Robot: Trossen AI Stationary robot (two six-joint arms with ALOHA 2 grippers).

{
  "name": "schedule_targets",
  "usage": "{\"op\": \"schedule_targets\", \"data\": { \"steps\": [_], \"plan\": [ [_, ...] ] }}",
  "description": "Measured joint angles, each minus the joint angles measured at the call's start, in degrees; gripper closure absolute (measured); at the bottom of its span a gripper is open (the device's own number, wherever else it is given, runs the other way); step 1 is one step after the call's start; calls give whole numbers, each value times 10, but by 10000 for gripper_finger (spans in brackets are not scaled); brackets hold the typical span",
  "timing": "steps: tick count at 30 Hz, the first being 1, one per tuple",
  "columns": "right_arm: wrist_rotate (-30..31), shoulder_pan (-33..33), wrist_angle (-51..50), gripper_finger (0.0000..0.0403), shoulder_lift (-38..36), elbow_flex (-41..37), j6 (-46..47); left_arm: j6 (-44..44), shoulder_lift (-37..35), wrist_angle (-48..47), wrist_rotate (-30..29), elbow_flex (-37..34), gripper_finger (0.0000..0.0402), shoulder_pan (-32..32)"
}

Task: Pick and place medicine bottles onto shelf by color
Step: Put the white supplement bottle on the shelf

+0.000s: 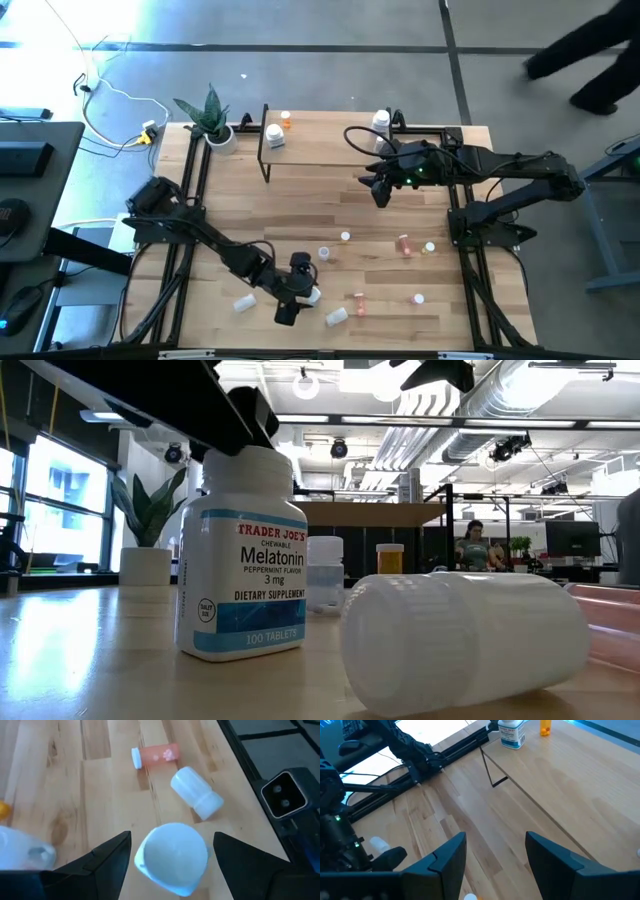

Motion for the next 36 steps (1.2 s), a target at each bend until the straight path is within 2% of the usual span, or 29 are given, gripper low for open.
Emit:
{"op": "schedule_targets", "data": {
  "steps": [8, 19, 28, 36],
  "plan": [
    [0, 0, -4, 208, 0, 0, 0, -30, 20, 9, 5, 0, 139, 0],
    [0, 0, -4, 208, 0, 0, 0, -32, 21, 18, 9, 2, 231, 0],
    [0, 0, -7, 208, 0, 0, -3, -28, 17, 10, 25, 31, 216, 16],
    [0, 0, -6, 208, 0, 0, -5, -3, -37, -20, 23, 33, 227, 56]
  ]
}}
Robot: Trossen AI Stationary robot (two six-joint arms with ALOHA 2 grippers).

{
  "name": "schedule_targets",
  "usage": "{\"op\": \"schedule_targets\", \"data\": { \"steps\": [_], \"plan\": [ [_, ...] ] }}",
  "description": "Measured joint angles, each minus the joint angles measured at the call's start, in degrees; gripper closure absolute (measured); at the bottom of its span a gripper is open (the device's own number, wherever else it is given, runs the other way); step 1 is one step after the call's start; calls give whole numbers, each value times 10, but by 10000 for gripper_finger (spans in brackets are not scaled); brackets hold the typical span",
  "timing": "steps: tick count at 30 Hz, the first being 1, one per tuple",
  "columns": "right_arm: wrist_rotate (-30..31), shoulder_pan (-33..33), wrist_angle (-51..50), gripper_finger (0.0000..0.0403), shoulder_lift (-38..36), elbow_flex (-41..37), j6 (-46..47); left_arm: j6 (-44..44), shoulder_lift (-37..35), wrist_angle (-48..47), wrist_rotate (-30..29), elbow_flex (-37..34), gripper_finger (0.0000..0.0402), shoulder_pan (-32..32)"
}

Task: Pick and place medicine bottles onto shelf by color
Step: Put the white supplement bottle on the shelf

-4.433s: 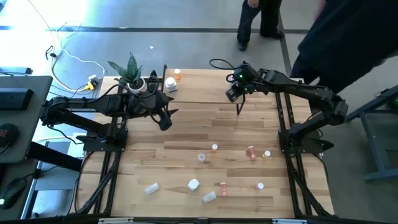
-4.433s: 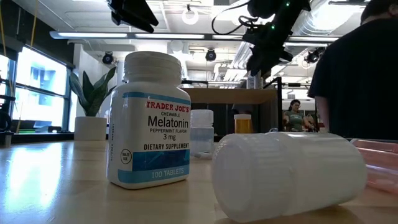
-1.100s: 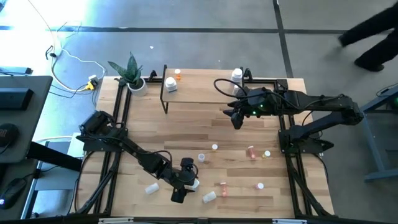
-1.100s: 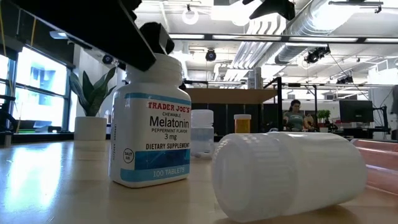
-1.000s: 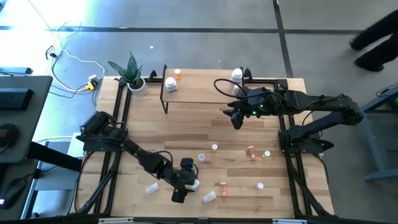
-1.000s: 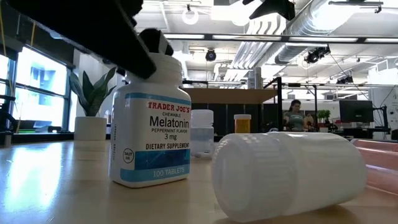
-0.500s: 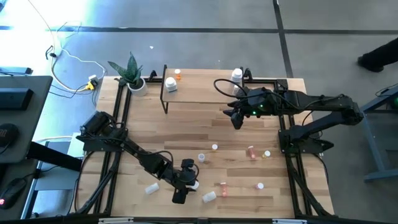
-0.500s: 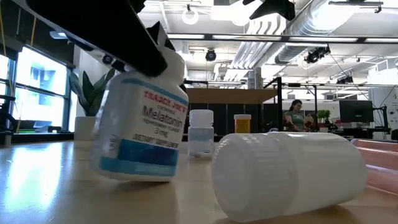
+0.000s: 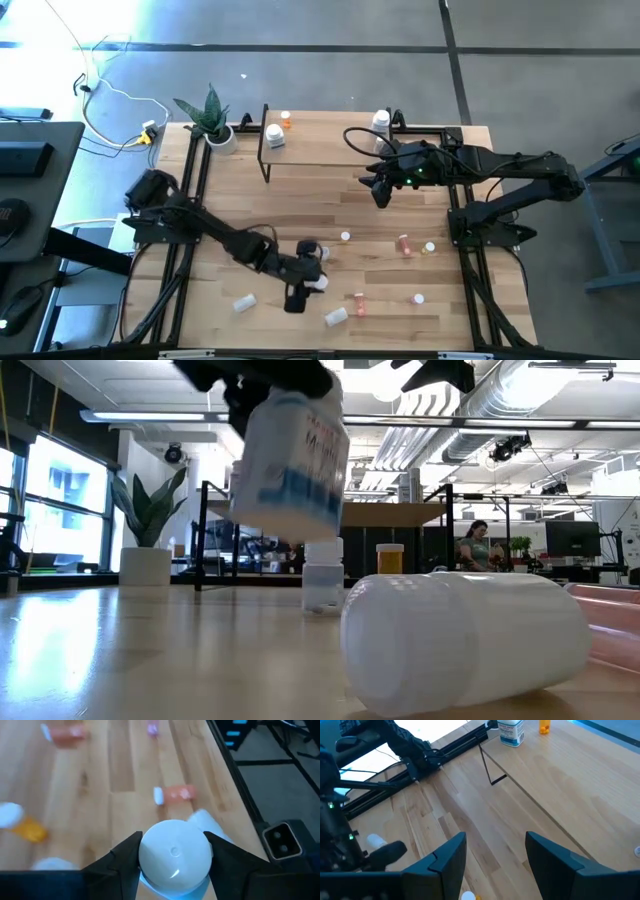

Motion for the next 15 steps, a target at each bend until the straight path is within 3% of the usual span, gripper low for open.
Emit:
{"op": "schedule_targets", "data": {
  "steps": [15],
  "plan": [
    [51, -1, 4, 208, 0, 0, 2, 153, -145, -74, 13, 0, 219, 135]
  ]
}}
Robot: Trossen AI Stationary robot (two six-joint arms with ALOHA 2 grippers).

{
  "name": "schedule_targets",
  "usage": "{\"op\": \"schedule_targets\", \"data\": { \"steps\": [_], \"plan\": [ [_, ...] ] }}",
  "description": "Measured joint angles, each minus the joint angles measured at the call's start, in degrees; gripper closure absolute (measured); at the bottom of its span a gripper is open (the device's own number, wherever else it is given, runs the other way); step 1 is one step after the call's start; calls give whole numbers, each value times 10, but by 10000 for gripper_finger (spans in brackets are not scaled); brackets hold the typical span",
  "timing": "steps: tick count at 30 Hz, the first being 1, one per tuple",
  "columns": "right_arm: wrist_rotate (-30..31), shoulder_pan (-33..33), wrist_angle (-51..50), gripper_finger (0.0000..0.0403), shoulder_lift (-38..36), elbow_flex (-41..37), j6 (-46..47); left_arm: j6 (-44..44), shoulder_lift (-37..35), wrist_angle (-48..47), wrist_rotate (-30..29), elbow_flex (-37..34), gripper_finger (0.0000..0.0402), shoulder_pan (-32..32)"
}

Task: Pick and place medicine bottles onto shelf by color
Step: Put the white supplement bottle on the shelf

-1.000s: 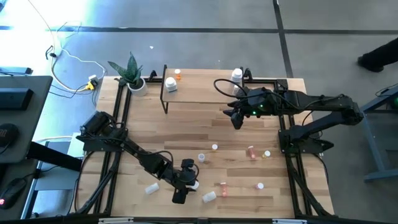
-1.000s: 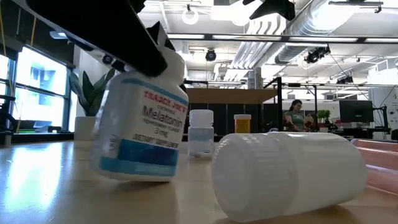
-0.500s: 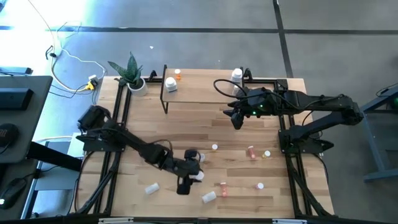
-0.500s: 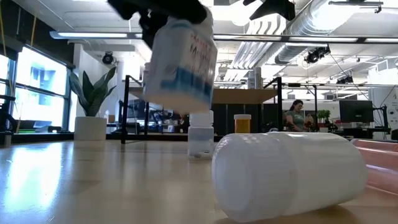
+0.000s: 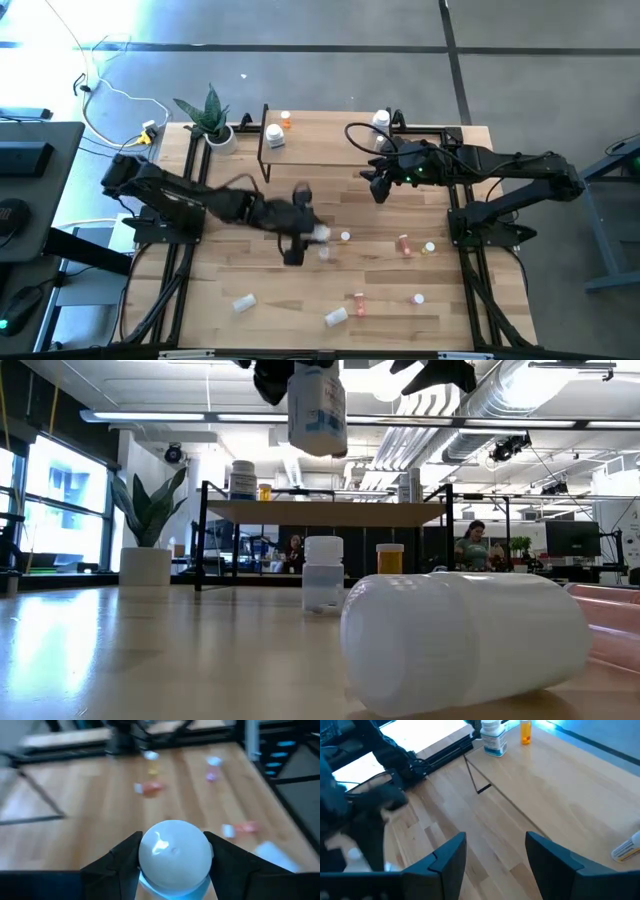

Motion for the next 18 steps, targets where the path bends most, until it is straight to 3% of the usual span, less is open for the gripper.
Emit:
{"op": "schedule_targets", "data": {
  "steps": [14, 18],
  "plan": [
    [32, 0, 10, 208, 0, 0, 15, 188, -130, -90, 2, 0, 217, 186],
    [36, 0, 10, 208, 0, 0, 19, 238, -148, -87, 38, 0, 216, 248]
  ]
}}
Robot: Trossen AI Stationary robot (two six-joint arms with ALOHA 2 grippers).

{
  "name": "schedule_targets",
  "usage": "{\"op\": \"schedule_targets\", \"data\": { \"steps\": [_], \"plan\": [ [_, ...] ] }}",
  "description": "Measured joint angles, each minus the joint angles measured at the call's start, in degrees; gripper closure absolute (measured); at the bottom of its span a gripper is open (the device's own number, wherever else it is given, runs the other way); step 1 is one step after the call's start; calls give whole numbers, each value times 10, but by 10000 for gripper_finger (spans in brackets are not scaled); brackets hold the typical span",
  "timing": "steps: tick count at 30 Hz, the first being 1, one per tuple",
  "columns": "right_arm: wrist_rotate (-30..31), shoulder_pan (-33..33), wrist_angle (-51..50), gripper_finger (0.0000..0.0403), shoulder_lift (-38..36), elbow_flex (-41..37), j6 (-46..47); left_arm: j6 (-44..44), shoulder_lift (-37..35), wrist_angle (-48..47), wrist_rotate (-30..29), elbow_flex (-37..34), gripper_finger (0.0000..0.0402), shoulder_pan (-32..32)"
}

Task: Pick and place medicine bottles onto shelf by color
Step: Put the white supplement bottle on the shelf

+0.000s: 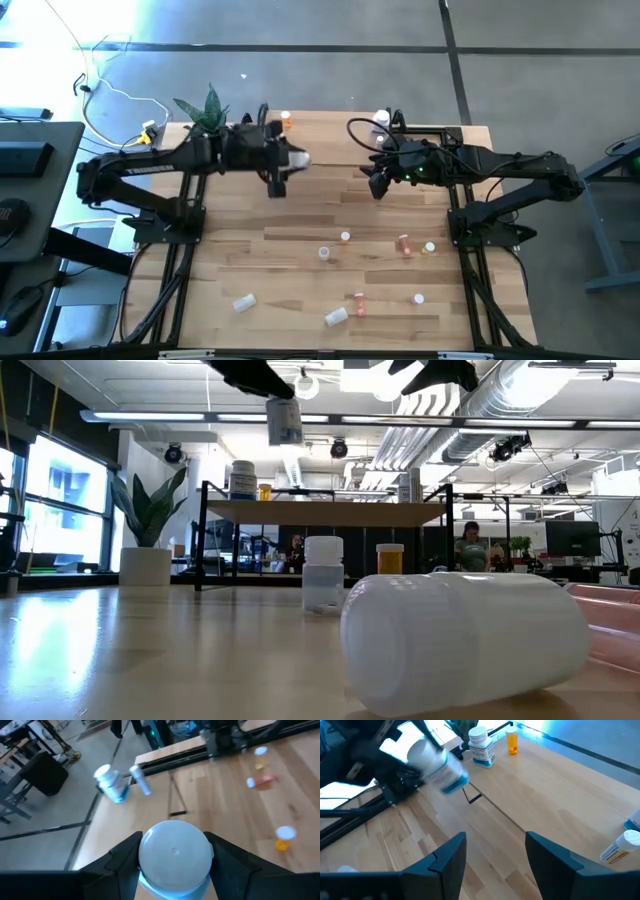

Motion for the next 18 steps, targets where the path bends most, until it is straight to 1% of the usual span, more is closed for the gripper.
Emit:
{"op": "schedule_targets", "data": {
  "steps": [3, 9, 14, 18],
  "plan": [
    [2, -3, 0, 208, 0, 0, 14, 25, -6, -2, 40, 0, 218, 50],
    [15, -4, 0, 208, 0, 0, 29, 53, -6, -2, 145, 0, 219, 142],
    [16, -4, 0, 208, 0, 0, 29, 64, -5, -2, 223, 0, 219, 191],
    [16, -5, 0, 208, 0, 0, 41, 64, 4, -2, 278, 0, 219, 218]
  ]
}}
